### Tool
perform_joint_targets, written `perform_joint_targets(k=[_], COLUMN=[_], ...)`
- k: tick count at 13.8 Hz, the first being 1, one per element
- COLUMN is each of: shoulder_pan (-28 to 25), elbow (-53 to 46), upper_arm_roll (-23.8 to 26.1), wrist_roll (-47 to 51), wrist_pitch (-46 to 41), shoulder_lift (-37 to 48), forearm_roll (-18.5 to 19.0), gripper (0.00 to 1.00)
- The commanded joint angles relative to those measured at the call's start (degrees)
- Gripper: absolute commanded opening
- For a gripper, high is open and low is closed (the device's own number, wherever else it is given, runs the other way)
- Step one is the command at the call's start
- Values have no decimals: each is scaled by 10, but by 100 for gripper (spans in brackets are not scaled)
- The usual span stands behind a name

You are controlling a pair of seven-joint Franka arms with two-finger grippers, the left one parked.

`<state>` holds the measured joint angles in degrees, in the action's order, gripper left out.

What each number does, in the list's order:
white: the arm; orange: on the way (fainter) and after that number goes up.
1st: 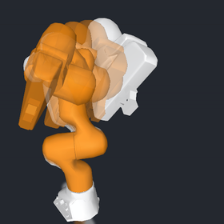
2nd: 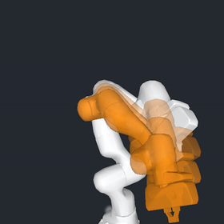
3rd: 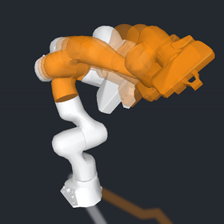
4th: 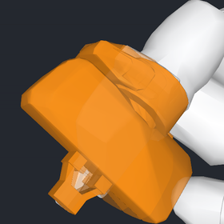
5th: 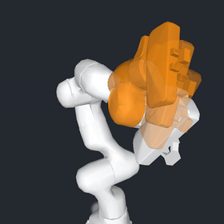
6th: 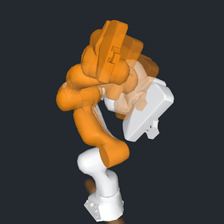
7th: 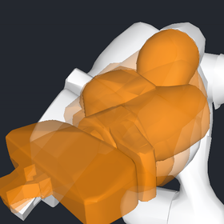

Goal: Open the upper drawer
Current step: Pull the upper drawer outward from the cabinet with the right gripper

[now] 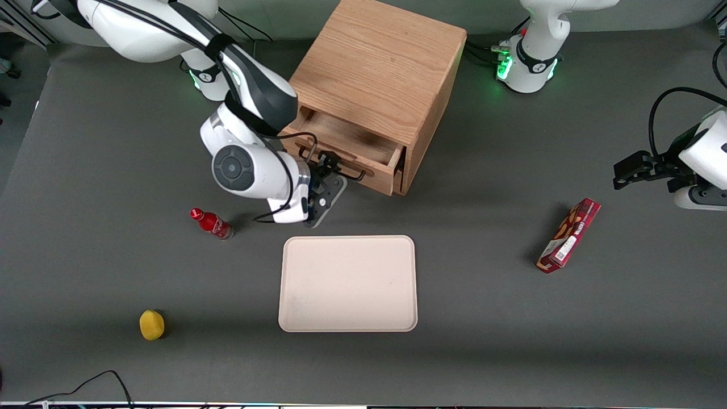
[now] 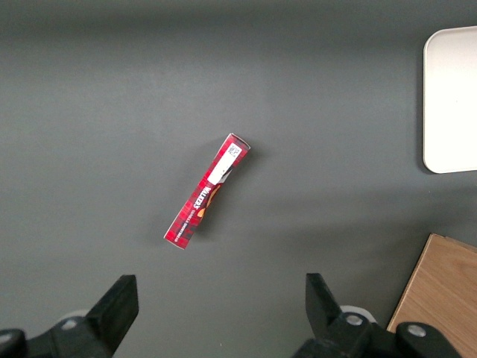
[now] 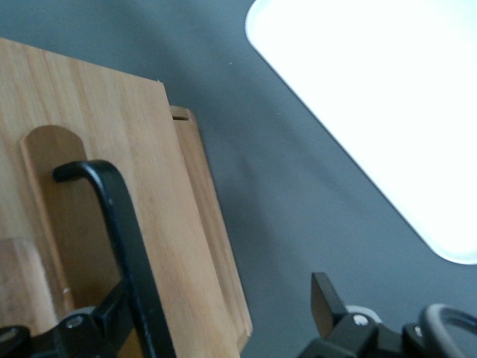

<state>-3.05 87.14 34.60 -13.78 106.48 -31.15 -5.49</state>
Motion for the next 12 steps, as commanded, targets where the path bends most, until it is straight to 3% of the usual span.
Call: perform_joint_targets(k=[1, 5, 12], shoulder_pan=[-5, -5, -5], elbow=[-78, -127, -283], upper_arm_roll=[-19, -42, -86], wrist_roll=[9, -15, -78], wrist_pitch=[-37, -47, -139], shoulder_lift=[-45, -82, -118], forearm_roll=[26, 59, 61], gripper=[100, 100, 100])
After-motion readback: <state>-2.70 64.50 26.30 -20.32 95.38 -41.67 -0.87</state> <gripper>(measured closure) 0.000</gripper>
